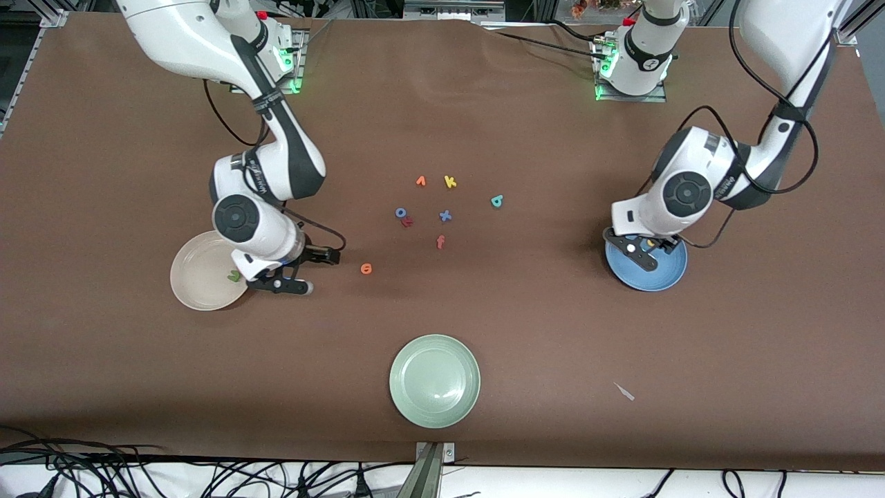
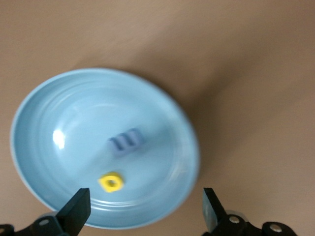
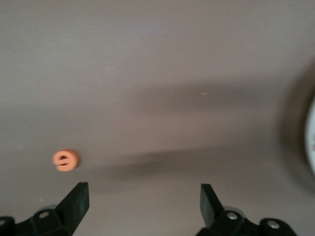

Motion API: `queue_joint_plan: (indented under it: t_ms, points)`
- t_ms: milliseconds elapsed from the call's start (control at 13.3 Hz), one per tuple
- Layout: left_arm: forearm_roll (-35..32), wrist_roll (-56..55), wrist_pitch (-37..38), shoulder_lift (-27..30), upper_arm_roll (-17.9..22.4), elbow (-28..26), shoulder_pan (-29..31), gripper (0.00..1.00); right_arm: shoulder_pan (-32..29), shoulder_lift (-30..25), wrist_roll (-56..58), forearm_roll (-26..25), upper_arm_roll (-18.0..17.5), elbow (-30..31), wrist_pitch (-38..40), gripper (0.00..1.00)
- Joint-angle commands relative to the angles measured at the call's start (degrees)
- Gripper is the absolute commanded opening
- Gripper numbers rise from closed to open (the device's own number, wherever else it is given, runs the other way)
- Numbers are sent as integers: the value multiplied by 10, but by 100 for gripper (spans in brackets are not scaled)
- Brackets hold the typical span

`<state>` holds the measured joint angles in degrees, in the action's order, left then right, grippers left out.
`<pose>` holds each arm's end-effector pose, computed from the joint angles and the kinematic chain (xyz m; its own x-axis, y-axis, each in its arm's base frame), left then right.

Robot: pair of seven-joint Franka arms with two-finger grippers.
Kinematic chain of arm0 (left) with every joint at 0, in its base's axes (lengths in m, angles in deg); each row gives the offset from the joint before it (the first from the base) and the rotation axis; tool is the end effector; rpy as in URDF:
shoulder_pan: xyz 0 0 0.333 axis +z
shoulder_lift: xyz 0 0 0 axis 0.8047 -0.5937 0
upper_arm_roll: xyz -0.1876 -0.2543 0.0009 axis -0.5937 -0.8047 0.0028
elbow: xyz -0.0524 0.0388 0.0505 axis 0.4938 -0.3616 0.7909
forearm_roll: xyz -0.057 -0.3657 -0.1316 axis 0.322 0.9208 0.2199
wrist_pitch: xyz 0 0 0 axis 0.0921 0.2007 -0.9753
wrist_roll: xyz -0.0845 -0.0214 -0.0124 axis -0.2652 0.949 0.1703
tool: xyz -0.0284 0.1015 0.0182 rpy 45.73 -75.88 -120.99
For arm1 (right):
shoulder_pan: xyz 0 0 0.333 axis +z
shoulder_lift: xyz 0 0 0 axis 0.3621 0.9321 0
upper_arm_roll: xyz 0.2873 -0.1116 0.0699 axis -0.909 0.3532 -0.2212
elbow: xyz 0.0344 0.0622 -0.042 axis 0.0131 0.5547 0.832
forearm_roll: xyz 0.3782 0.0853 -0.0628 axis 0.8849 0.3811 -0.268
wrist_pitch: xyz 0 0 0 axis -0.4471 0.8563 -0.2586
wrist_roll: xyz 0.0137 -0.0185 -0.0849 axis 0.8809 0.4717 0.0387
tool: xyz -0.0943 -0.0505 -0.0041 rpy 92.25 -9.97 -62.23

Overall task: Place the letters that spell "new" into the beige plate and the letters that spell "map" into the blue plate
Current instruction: 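Put the green n and yellow a on the white and blue plates, then grasp the orange e and teal p with the right and left grippers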

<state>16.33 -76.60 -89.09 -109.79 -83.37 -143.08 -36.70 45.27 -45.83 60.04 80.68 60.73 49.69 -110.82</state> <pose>0.5313 -0.1201 0.2483 0.7500 -0.6077 -0.2611 -0.6320 -0.7749 -0.0118 0.6021 0.2463 0.2426 0.9900 -0.1100 -0.0880 -0.1115 -0.9937 -0.0126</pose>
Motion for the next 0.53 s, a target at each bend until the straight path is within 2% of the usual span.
queue_joint_plan:
  t_ms: [0,226,453]
  points:
    - [41,-66,12,17,-43,-7,1,100,31,32,-21,6,0,-21,-34,100]
    - [42,-180,-2,-5,-105,3,-26,100,48,58,-19,6,0,-47,-37,100]
    - [41,-182,-65,-36,-106,2,-85,100,62,84,-20,6,0,-77,-37,100]
